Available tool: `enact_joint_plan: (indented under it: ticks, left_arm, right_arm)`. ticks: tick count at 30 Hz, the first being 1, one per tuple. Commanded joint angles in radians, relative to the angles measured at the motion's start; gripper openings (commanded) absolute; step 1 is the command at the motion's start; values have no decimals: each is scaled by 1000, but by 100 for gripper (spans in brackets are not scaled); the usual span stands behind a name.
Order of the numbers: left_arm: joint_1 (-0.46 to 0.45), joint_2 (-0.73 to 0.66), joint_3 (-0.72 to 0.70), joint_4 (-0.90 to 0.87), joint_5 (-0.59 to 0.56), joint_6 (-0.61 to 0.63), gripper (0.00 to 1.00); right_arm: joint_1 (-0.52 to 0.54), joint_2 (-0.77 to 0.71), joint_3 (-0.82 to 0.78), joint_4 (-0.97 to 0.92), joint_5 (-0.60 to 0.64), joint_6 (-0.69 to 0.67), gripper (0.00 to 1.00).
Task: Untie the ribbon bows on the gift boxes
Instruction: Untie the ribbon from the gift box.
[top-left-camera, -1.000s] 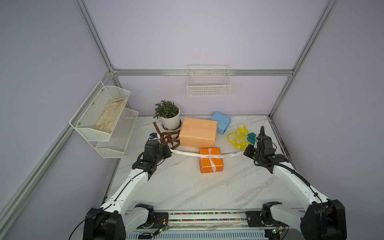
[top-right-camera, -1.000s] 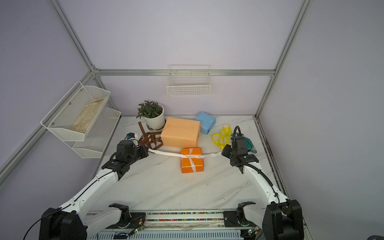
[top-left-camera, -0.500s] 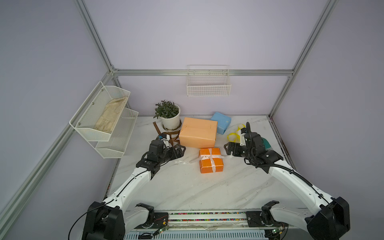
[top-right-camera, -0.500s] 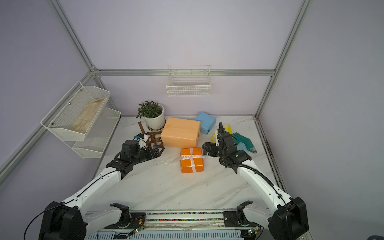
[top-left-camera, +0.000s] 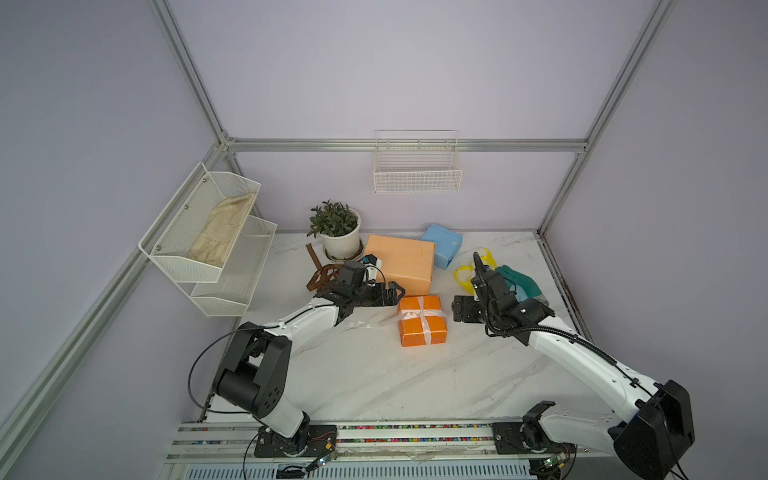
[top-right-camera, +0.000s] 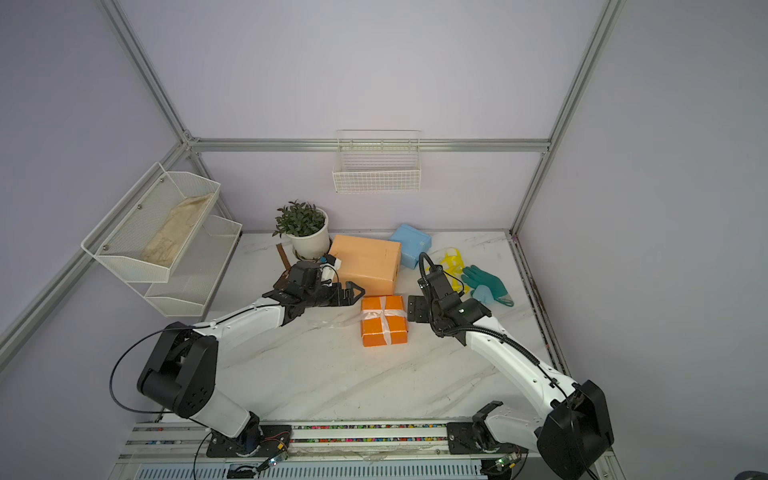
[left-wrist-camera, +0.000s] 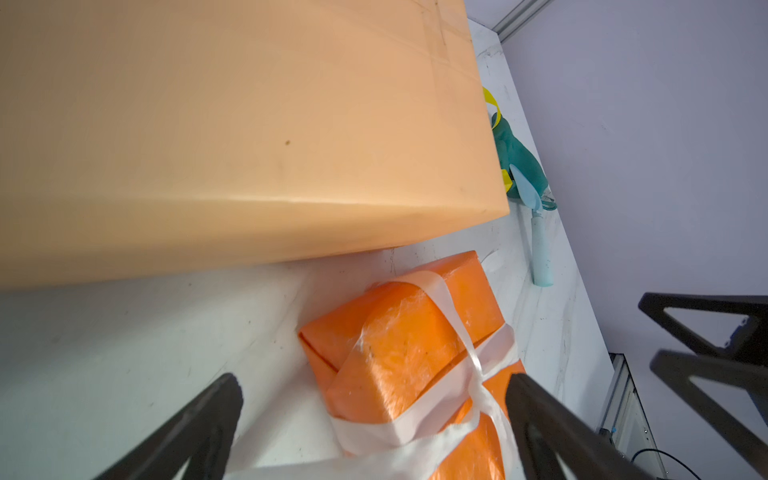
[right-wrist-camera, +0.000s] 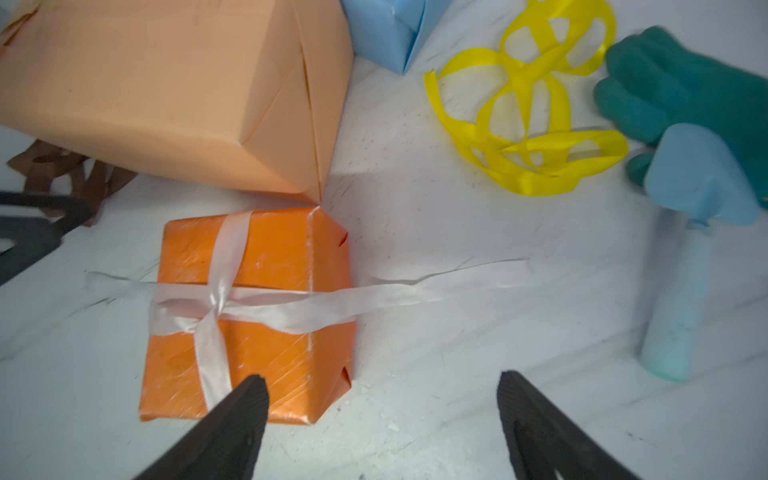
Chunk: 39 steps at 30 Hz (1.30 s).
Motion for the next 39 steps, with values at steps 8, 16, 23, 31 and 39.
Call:
enact_joint_plan:
  ticks: [8,16,23,31,39]
  left_arm:
    - [-60,168,138,224,179,25,100]
    - [-74,153,62,263,215,-37,100]
    - [-84,26,-134,336,200,-127,100]
    - [-117,-102,-270,341,189,-217,100]
    - [-104,-231,-223,72,-116,-135,100]
  right_arm:
    - [65,-81,-315,332,-487,345,85]
    - [66,10,-449,747,-460,438,95]
    - [40,98,-385,762,-413,415,97]
    - [-110,27,-375,591,-407,310,97]
    - [-117,12,-203,283,-349,194,86]
